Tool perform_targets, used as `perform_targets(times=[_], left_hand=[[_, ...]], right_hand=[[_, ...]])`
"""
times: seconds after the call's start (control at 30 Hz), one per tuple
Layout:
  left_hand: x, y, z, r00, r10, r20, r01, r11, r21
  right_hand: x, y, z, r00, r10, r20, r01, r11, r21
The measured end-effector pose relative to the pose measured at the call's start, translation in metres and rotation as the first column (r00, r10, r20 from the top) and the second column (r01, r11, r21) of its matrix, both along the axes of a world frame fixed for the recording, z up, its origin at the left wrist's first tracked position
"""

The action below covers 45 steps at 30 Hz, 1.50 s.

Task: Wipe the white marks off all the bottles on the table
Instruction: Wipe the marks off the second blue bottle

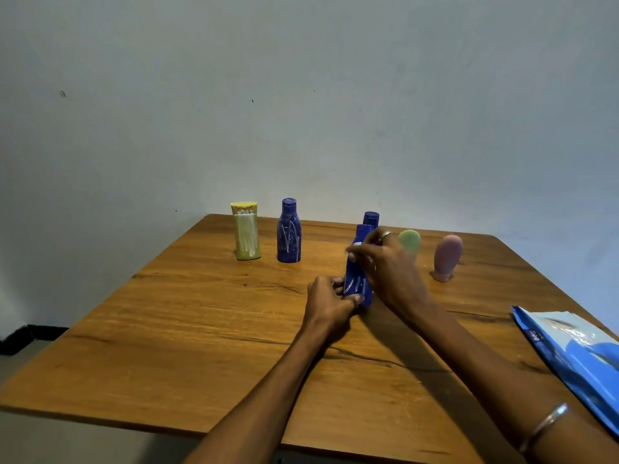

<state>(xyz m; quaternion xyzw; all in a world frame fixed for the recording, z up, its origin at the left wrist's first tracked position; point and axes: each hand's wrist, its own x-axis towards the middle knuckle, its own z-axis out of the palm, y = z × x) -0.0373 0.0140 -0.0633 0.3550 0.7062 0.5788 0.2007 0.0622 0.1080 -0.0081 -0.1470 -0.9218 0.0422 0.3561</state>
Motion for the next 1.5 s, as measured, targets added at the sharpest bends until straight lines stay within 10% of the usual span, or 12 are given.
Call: perform_targets(times=[0.17,0.47,0.7,1.0,1.5], left_hand=[[-0.002,-0.003,-0.001,0.993,0.044,-0.108,-0.049,0.998,-0.043],[0.002,-0.003,0.002,0.998,0.002,-0.057,-0.002,1.0,-0.01],[0.0,0.001,0.0,0.998,0.049,-0.025,-0.05,0.997,-0.058],[0.0,0.001,0.001,0.996,0.046,0.072,-0.048,0.999,0.025],[-0.003,0.0,0.003,0.948,-0.129,0.292,0.097,0.988,0.12]], right_hand=[[0.015,-0.018,-0.024,0.959,0.079,0.271,-0.091,0.995,0.032],[-0.008,0.01,0.012,0.994,-0.069,-0.089,0.069,0.998,-0.004],[-0.003,-0.008,-0.03,0.966,-0.023,0.256,0.002,0.997,0.079],[0.013,-0.029,-0.042,0.971,0.038,0.234,-0.02,0.997,-0.077],[0.02,-0.005,-0.053,0.933,-0.087,-0.348,-0.062,0.916,-0.397]])
